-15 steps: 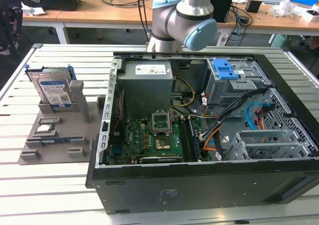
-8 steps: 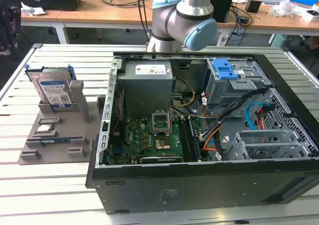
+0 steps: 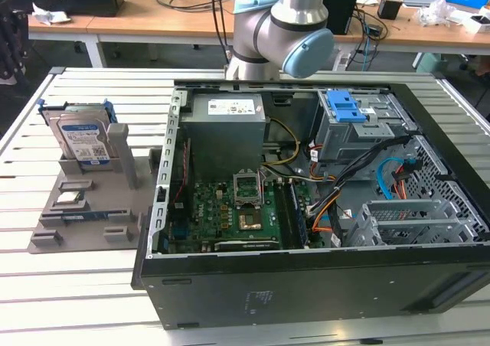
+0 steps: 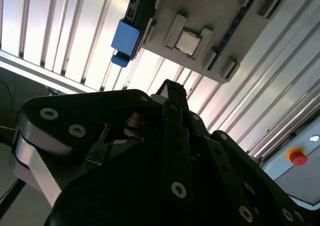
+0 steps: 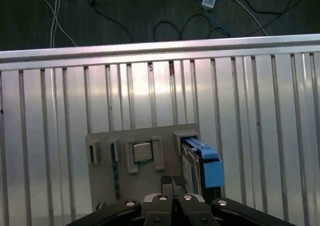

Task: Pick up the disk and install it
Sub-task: 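Pick up the disk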

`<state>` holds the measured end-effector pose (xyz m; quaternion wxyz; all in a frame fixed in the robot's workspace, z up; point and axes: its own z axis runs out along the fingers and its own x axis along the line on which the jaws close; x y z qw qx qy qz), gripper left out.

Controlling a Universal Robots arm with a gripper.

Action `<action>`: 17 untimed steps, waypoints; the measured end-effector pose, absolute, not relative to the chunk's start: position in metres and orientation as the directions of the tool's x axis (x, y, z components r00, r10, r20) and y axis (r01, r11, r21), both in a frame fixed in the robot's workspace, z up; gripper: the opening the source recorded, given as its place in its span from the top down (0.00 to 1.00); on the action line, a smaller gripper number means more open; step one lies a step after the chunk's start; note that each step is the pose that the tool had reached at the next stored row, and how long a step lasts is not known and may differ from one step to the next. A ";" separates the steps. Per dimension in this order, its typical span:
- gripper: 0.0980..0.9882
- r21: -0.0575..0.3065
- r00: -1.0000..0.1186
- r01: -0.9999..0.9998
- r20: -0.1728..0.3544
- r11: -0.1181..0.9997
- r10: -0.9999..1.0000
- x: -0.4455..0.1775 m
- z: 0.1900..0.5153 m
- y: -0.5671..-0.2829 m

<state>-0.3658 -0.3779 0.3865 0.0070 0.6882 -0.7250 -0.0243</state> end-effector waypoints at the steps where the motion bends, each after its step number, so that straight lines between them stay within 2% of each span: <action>1: 0.99 0.045 -0.044 -0.998 -0.023 0.043 -0.999 -0.366 0.386 -0.378; 17: 0.99 0.045 0.114 -0.992 -0.023 -0.115 -0.993 -0.366 0.386 -0.378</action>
